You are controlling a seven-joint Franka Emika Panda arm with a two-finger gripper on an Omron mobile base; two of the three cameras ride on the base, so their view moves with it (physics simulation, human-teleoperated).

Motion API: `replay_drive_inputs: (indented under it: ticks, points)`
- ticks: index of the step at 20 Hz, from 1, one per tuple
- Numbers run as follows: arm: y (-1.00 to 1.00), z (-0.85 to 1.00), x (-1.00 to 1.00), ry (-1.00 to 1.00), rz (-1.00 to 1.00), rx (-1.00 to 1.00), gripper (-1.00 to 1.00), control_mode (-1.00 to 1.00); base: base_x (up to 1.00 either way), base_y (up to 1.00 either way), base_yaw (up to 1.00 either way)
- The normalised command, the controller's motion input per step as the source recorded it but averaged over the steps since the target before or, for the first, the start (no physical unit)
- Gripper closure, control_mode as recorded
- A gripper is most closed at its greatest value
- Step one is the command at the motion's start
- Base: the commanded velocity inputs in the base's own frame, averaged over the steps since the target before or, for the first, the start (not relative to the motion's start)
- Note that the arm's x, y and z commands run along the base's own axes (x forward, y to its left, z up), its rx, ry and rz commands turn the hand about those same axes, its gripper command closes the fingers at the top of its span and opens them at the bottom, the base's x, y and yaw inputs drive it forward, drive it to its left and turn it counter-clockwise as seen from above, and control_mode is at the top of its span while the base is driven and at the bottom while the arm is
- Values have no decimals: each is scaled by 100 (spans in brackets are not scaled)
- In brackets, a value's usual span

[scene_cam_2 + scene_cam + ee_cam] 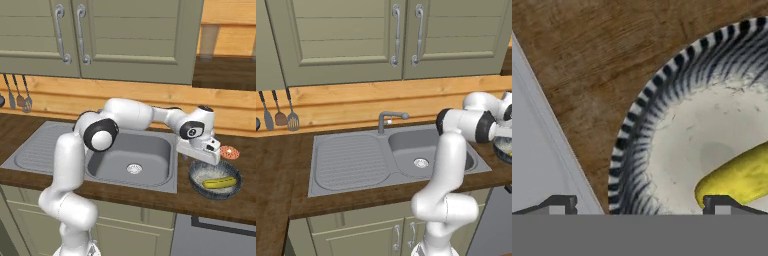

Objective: Pick the cucumber from the sink and place it in the bowl. Then pick the bowl and place it in the microwave. Then close the microwave door and press the start button.

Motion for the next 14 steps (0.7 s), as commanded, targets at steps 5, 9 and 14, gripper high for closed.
replay_drive_inputs:
  ticks: [5, 9, 14]
  points:
    - [-5, -24, 24, 1, 9, 5, -100, -100, 0, 0, 0]
    - [14, -23, 16, 5, 1, 0, -100, -100, 0, 0, 0]
    - [18, -26, 5, 6, 0, 0, -100, -100, 0, 0, 0]
